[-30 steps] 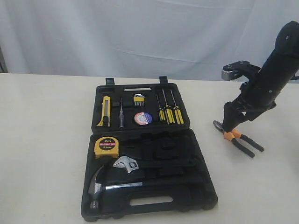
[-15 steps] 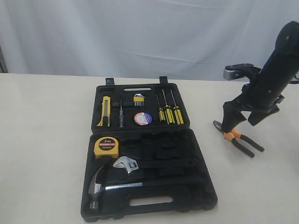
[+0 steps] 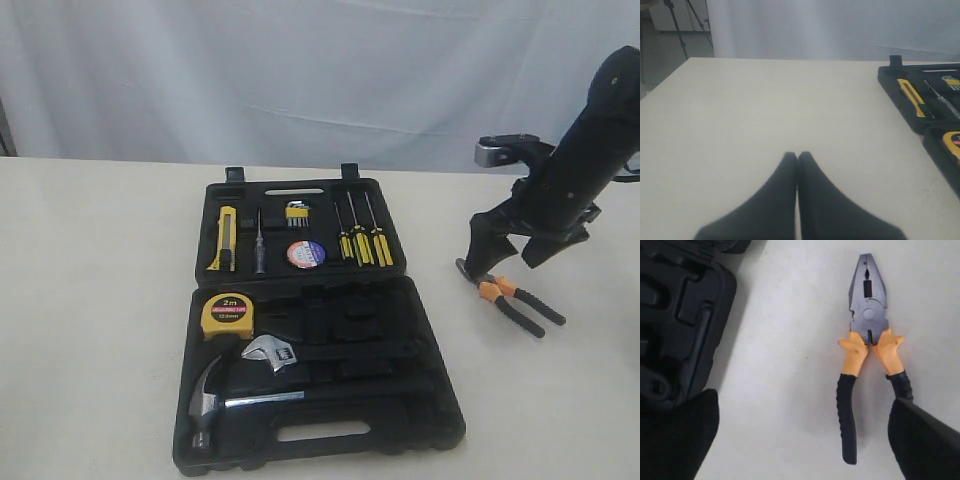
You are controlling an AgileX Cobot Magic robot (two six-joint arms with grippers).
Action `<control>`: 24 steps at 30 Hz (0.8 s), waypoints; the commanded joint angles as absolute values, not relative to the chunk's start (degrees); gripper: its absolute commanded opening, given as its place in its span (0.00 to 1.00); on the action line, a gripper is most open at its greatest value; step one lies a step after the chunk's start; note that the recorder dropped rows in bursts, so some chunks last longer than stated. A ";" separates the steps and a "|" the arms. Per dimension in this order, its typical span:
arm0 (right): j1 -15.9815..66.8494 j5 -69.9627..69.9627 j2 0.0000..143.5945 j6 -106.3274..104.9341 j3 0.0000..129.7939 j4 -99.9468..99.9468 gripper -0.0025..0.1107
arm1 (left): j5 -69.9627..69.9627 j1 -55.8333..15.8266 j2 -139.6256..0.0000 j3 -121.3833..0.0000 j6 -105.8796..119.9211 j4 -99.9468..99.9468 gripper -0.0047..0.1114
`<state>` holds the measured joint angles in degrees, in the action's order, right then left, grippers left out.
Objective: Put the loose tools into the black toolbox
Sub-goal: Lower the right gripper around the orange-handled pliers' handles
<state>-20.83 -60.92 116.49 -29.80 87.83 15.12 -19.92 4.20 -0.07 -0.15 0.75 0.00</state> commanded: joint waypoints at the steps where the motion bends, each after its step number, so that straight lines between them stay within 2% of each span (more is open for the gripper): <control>1: -21.16 -58.48 117.33 -29.52 87.87 13.76 0.78 | -19.62 3.93 0.00 0.00 0.41 0.00 0.04; 24: -21.16 -47.36 125.70 -33.83 87.87 10.37 0.78 | -19.62 3.93 0.00 0.00 0.41 0.00 0.04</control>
<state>-20.83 -48.23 125.26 -32.97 87.83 10.99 -19.92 4.20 -0.07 -0.15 0.75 0.00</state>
